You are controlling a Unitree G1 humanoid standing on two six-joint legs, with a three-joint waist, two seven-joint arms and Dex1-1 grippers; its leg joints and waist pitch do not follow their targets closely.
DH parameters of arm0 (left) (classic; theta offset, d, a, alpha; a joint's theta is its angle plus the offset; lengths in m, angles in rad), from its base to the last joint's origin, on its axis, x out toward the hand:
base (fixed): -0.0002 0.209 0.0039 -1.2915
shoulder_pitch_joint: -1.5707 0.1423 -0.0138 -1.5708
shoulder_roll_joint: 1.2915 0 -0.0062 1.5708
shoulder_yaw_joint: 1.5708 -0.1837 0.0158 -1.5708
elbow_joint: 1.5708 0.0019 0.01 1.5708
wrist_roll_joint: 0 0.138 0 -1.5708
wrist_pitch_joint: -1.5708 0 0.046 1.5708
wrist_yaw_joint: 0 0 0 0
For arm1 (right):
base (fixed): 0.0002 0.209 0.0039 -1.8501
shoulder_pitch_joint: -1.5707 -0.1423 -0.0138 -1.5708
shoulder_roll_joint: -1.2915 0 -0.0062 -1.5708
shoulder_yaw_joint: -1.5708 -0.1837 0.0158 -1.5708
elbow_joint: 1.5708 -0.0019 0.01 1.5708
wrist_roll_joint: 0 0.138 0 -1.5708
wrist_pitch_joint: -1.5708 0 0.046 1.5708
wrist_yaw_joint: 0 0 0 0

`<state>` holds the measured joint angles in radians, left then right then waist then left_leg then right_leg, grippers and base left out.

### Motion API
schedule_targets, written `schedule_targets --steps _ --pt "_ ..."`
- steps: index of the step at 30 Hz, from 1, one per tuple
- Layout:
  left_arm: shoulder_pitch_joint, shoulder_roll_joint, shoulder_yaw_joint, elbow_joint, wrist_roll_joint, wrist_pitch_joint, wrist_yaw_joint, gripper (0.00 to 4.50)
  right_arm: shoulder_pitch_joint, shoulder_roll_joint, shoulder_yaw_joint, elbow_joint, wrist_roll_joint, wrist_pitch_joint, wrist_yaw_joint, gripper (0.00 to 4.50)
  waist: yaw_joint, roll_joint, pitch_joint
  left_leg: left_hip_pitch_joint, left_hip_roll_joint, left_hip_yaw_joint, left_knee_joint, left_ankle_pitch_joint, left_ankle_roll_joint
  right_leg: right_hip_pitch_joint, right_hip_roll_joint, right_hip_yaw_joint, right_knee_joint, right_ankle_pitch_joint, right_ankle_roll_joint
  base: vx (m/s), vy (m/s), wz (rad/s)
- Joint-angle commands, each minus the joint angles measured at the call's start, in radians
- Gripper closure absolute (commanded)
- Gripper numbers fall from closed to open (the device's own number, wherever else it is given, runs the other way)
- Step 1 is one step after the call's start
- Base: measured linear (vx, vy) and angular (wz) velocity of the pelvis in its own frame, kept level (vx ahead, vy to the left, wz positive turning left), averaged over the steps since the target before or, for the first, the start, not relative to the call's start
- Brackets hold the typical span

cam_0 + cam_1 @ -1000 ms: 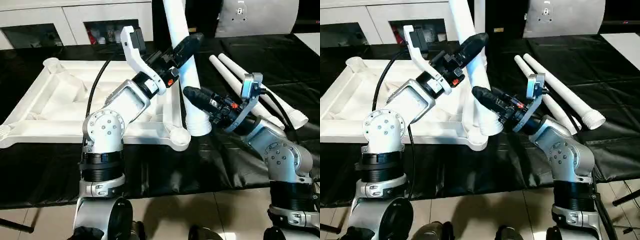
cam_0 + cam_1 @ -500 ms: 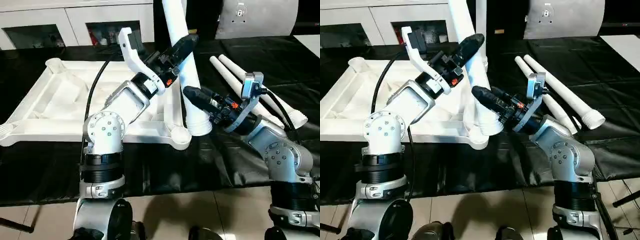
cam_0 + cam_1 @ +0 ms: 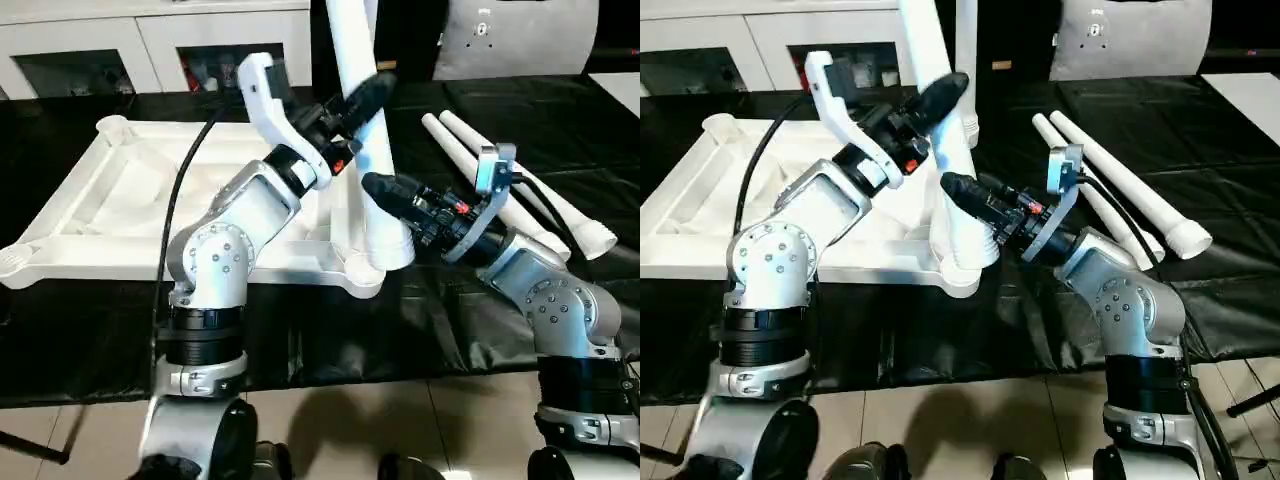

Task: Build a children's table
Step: Pick table leg

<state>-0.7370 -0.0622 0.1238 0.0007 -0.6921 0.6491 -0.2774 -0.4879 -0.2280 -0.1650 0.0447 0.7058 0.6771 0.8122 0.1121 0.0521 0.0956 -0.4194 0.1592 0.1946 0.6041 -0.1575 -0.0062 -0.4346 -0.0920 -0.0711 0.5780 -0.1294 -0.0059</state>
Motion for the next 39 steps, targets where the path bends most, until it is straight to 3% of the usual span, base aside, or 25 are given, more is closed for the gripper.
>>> schedule_targets --steps 1,3,4,9,15,16,18,20,26,33,39 --pt "-0.017 0.015 -0.021 -0.006 0.023 -0.007 -0.017 2.69 -0.011 -0.017 0.006 -0.014 -0.009 0.0 0.0 1.55 0.002 -0.022 -0.098 0.031 0.057 -0.031 -0.063 -0.155 0.064 0.061 -0.053 0.032 -0.065 -0.329 -0.13 0.0 0.0 0.0" --pt "-0.02 0.035 -0.037 -0.003 0.045 -0.013 -0.03 2.69 -0.01 -0.034 0.021 -0.02 -0.016 0.002 0.017 1.44 0.002 -0.021 -0.098 0.03 0.056 -0.03 -0.062 -0.147 0.069 0.061 -0.054 0.032 -0.063 -0.313 -0.141 0.0 0.0 0.0" --pt "-0.021 0.052 -0.051 0.001 0.062 -0.017 -0.043 2.69 -0.007 -0.058 0.037 -0.031 -0.015 0.014 0.046 1.24 0.002 -0.027 -0.098 0.029 0.055 -0.028 -0.061 -0.144 0.072 0.062 -0.054 0.033 -0.064 -0.312 -0.141 0.0 0.0 0.0" --pt "-0.023 0.095 -0.084 0.009 0.08 -0.022 -0.103 2.69 -0.031 -0.137 0.059 -0.003 -0.039 0.024 0.105 0.84 0.003 -0.023 -0.098 0.03 0.055 -0.029 -0.058 -0.138 0.073 0.062 -0.054 0.032 -0.061 -0.32 -0.145 0.0 0.0 0.0" --pt "-0.023 0.117 -0.112 -0.01 0.061 -0.012 -0.187 2.69 -0.055 -0.218 0.088 0.038 -0.038 0.036 0.217 0.82 0.005 -0.023 -0.097 0.031 0.057 -0.029 -0.057 -0.162 0.076 0.063 -0.056 0.031 -0.063 -0.339 -0.158 0.0 0.0 0.0" --pt "-0.023 0.119 -0.115 -0.011 0.054 -0.01 -0.203 2.69 -0.052 -0.239 0.112 0.04 -0.048 0.018 0.258 0.82 0.006 -0.018 -0.097 0.031 0.056 -0.029 -0.056 -0.162 0.077 0.063 -0.056 0.031 -0.062 -0.335 -0.161 0.0 0.0 0.0" --pt "-0.022 0.126 -0.125 -0.013 0.05 -0.014 -0.234 2.69 -0.044 -0.273 0.152 0.041 -0.065 -0.005 0.336 0.82 0.005 -0.025 -0.1 0.029 0.057 -0.03 -0.055 -0.163 0.081 0.066 -0.057 0.03 -0.061 -0.326 -0.168 0.0 0.0 0.0" --pt "-0.018 0.135 -0.138 -0.026 0.039 -0.015 -0.279 2.69 -0.05 -0.294 0.174 0.059 -0.073 -0.012 0.397 0.82 0.007 -0.025 -0.098 0.03 0.059 -0.03 -0.055 -0.168 0.085 0.065 -0.058 0.031 -0.062 -0.335 -0.169 0.0 0.0 0.0" --pt "-0.007 0.143 -0.143 -0.061 0.001 0.006 -0.333 2.69 -0.087 -0.297 0.199 0.12 -0.107 -0.057 0.437 0.82 0.003 -0.028 -0.096 0.031 0.06 -0.028 -0.053 -0.185 0.079 0.061 -0.059 0.03 -0.064 -0.375 -0.183 0.0 0.0 0.0" --pt "0.011 0.151 -0.15 -0.1 -0.036 0.031 -0.379 2.69 -0.104 -0.293 0.227 0.154 -0.134 -0.09 0.467 0.82 0.002 -0.027 -0.094 0.034 0.061 -0.03 -0.055 -0.218 0.065 0.059 -0.056 0.03 -0.067 -0.41 -0.162 0.0 0.0 0.0" --pt "0.025 0.157 -0.167 -0.114 -0.031 0.033 -0.396 2.69 -0.099 -0.288 0.234 0.14 -0.111 -0.077 0.506 0.82 0.001 -0.026 -0.093 0.034 0.061 -0.031 -0.056 -0.228 0.065 0.059 -0.055 0.031 -0.068 -0.418 -0.158 0.0 0.0 0.0"
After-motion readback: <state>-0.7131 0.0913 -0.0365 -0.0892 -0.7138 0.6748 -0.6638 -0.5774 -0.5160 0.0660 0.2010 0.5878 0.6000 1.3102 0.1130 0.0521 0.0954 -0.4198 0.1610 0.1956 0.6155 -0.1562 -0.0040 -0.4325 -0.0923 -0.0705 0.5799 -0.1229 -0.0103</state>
